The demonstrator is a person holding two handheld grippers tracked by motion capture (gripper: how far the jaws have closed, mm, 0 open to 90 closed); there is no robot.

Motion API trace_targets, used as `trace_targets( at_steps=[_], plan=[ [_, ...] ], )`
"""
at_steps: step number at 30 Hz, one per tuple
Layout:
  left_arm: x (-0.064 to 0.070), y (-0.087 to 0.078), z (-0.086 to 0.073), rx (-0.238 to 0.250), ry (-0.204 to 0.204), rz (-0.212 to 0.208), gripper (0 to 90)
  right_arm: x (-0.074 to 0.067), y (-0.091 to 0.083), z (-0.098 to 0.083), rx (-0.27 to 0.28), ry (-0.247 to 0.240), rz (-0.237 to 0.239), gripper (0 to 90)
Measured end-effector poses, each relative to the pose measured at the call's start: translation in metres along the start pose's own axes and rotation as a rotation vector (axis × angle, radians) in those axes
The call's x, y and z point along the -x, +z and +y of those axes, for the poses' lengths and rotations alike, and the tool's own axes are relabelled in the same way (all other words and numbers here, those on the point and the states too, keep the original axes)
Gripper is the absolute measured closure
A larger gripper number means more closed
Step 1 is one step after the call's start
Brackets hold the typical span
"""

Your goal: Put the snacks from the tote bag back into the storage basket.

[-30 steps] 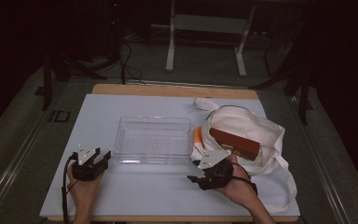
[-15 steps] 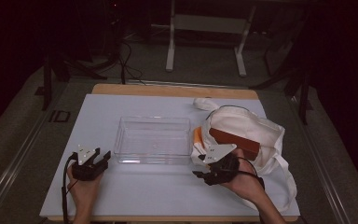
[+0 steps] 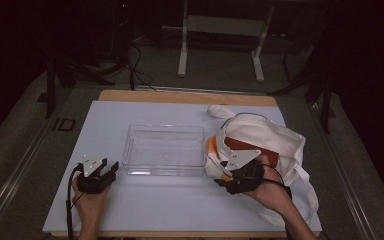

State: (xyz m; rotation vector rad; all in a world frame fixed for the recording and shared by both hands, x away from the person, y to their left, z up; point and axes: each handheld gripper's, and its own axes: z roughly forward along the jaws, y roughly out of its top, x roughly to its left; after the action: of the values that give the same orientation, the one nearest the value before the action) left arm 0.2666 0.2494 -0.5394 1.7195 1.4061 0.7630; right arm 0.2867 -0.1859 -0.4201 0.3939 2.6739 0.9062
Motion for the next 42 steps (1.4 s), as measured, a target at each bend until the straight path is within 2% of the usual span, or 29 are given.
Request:
trace_targets(
  at_steps=[19,42],
  plan=[
    [0.000,0.000,0.000,0.000,0.002,0.001,54.6,0.015,-0.018,-0.003,-0.051,-0.030,-0.025,42.4],
    [0.000,0.000,0.000,0.002,-0.004,0.000,54.5,0.036,-0.033,-0.006,-0.107,-0.042,-0.041,41.5]
  ],
)
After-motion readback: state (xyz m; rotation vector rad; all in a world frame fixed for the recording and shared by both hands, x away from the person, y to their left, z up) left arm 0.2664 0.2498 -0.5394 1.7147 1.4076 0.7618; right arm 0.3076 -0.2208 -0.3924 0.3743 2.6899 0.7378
